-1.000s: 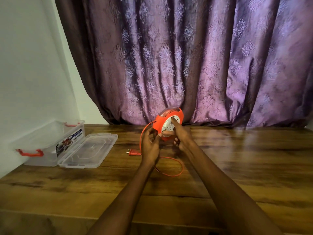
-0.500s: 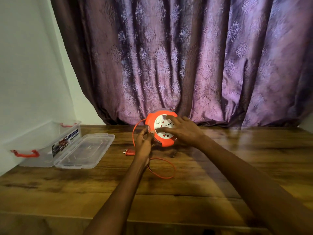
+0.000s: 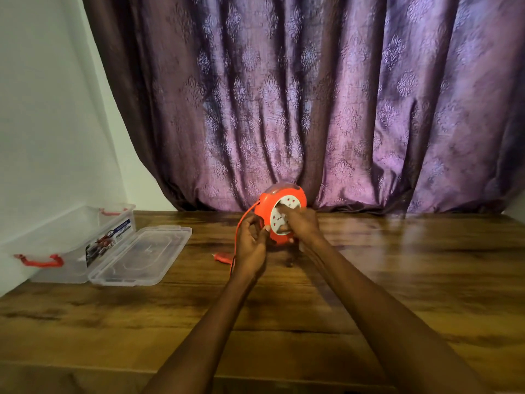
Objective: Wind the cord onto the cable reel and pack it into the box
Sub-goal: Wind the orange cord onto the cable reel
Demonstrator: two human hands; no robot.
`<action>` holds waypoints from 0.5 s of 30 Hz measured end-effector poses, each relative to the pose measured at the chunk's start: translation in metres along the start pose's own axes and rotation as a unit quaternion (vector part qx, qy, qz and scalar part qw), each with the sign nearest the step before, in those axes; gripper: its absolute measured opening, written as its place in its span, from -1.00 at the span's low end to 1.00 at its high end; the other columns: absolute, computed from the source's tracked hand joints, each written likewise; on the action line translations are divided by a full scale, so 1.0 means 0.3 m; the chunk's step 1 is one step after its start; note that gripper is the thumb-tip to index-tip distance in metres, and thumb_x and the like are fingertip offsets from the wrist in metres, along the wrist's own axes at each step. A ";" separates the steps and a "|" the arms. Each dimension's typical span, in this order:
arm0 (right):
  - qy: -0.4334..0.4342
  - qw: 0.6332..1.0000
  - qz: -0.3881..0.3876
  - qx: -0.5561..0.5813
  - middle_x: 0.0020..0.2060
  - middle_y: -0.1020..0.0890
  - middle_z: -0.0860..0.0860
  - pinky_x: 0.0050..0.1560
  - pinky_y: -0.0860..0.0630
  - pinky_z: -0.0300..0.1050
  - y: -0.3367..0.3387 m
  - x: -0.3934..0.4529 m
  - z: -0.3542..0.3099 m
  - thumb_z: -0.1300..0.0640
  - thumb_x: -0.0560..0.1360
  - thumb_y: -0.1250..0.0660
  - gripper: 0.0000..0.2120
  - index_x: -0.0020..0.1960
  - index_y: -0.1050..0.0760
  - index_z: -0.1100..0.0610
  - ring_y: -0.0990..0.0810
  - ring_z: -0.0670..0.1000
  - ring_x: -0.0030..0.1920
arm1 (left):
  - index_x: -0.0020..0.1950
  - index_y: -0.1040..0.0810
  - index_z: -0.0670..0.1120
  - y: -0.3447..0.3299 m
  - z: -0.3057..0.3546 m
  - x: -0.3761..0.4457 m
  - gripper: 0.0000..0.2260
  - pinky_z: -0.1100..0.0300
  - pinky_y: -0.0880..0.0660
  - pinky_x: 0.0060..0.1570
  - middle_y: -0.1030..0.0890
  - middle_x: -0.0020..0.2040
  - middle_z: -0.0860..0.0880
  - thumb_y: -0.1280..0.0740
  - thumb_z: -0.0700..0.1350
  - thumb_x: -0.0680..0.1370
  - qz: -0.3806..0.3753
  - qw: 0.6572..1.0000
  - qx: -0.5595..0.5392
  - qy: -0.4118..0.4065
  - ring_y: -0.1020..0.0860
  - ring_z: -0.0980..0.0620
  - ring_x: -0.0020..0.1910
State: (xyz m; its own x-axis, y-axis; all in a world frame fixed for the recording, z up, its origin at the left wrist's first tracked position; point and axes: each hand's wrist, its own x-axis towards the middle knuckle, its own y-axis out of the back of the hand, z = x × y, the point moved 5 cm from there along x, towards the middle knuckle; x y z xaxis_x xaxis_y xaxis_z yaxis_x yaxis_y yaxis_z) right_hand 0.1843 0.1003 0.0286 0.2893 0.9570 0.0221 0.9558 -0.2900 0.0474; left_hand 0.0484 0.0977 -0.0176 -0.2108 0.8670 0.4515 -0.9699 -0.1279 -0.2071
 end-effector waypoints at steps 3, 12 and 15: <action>-0.090 0.989 0.008 0.119 -0.37 -0.66 0.17 -0.61 -0.26 -0.37 -0.021 -0.001 0.066 -0.08 0.44 -0.46 -0.66 -0.10 -0.52 0.20 -0.46 -0.06 -0.69 | 0.28 -0.44 -0.33 0.009 -0.008 0.003 -0.69 -0.18 -0.44 0.32 -0.57 0.21 -0.30 -0.33 -0.42 0.55 0.010 1.000 0.020 -0.006 -0.55 -0.19 0.17; 0.243 0.894 0.090 -0.366 -0.05 -0.69 -0.01 -0.07 -0.53 -0.02 0.070 -0.018 -0.038 -0.17 0.49 -0.33 -0.76 0.04 -0.56 -0.06 -0.64 0.14 -0.02 | 0.08 -0.50 -0.11 0.067 -0.013 0.030 -0.84 0.15 -0.58 -0.30 -0.53 -0.07 -0.13 -0.30 -0.34 0.59 0.051 0.992 -0.098 0.055 -0.51 -0.08 -0.12; 0.479 0.714 -0.018 -0.511 0.27 -0.48 0.04 -0.07 -0.53 0.02 0.027 -0.052 -0.081 0.11 0.49 -0.35 -0.64 0.28 -0.51 -0.06 -0.54 0.17 0.17 | 0.25 -0.51 -0.19 0.077 -0.025 0.043 -0.77 0.13 -0.59 -0.23 -0.60 0.07 -0.18 -0.32 -0.26 0.60 0.043 0.985 -0.136 0.095 -0.54 -0.11 -0.01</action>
State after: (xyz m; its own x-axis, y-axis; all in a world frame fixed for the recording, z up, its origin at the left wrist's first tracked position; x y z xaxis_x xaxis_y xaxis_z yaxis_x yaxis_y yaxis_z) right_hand 0.1863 0.0829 0.0529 -0.3698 0.6615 0.6524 0.2835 -0.5884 0.7573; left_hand 0.0241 0.1097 -0.0232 -0.2394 0.9363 0.2570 -0.8751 -0.0934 -0.4749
